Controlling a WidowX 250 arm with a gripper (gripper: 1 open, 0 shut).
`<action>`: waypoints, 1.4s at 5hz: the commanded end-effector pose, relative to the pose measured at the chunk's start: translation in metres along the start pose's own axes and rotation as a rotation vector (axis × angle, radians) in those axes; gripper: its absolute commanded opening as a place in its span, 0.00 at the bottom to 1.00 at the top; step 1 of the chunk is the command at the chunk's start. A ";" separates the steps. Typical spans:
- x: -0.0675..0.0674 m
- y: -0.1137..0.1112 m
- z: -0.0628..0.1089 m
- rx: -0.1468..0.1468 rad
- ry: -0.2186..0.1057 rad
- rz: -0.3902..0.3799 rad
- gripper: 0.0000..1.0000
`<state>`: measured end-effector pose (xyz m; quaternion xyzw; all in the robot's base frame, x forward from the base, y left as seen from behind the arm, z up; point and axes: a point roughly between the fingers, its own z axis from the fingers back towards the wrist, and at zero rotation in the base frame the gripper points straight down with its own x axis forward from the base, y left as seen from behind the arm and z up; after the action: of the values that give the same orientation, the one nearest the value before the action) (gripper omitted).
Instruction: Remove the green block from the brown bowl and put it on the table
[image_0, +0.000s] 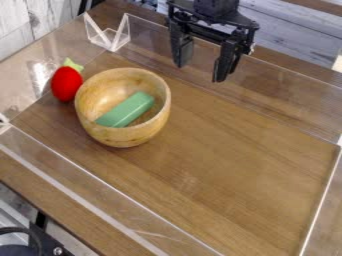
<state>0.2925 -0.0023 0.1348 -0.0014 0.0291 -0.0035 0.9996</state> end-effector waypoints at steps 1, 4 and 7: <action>-0.007 -0.004 -0.015 0.005 0.030 -0.020 1.00; -0.026 0.034 -0.025 0.038 0.002 -0.028 1.00; -0.026 0.107 -0.052 0.019 -0.058 -0.011 1.00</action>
<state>0.2615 0.1004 0.0751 0.0008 0.0167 -0.0106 0.9998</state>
